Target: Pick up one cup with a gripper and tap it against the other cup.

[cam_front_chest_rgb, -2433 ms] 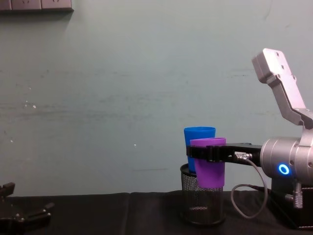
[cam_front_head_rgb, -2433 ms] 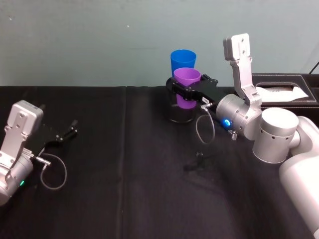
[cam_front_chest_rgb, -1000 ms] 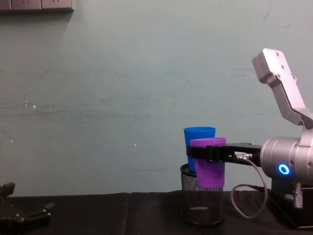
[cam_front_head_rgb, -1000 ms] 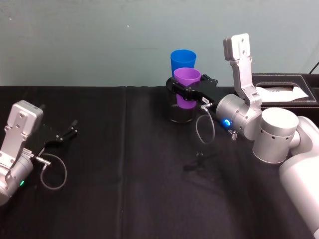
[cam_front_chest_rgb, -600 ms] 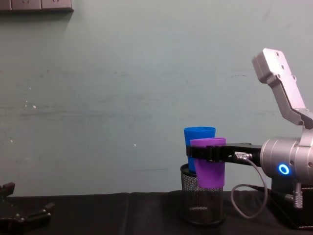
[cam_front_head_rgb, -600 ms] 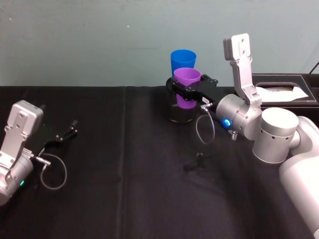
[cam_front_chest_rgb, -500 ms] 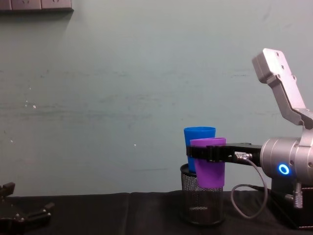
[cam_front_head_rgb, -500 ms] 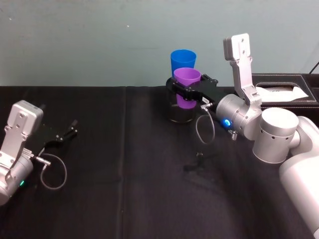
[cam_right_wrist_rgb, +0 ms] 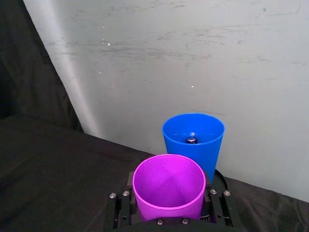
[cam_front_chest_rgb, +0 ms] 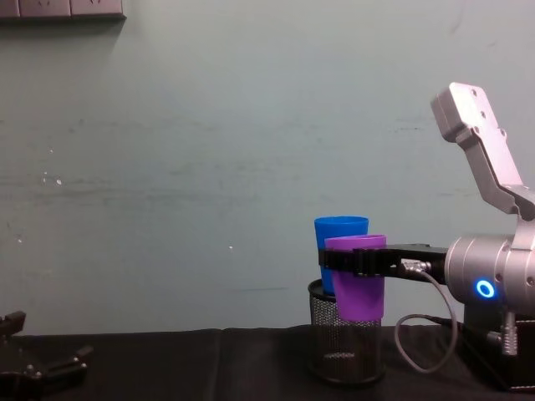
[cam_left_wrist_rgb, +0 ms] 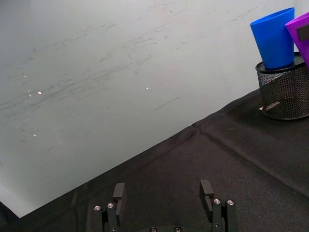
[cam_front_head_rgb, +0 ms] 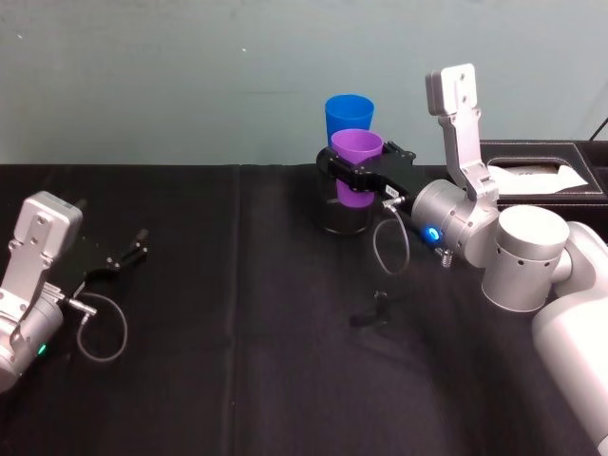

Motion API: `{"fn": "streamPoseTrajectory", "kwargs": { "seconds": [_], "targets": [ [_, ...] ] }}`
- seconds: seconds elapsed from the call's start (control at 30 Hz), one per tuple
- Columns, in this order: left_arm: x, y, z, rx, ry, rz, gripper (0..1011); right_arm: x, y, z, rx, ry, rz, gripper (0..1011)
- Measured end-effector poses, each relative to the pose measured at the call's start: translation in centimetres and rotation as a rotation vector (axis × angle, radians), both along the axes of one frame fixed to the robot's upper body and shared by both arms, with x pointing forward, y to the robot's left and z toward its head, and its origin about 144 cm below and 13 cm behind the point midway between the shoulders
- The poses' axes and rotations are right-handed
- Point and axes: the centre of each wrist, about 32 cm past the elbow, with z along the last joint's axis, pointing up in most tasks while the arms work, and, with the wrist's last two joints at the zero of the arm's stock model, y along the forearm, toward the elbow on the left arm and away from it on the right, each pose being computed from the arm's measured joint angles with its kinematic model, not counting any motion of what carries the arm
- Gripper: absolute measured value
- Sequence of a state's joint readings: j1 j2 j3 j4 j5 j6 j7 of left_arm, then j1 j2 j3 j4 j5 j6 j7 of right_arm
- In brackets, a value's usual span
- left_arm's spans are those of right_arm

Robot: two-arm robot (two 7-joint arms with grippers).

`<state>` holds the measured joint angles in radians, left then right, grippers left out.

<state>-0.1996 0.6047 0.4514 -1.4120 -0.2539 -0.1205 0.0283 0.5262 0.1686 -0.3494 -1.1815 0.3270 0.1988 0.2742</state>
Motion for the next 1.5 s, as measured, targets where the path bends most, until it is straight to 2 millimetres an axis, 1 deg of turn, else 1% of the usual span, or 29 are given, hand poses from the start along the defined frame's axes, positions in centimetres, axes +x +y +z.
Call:
{"fn": "streamPoseTrajectory", "kwargs": {
  "seconds": [1.5],
  "targets": [
    [0.0,0.0,0.0,0.0,0.0,0.0,1000,0.0,0.0,0.0,0.0,0.0,0.0,739]
  ]
}}
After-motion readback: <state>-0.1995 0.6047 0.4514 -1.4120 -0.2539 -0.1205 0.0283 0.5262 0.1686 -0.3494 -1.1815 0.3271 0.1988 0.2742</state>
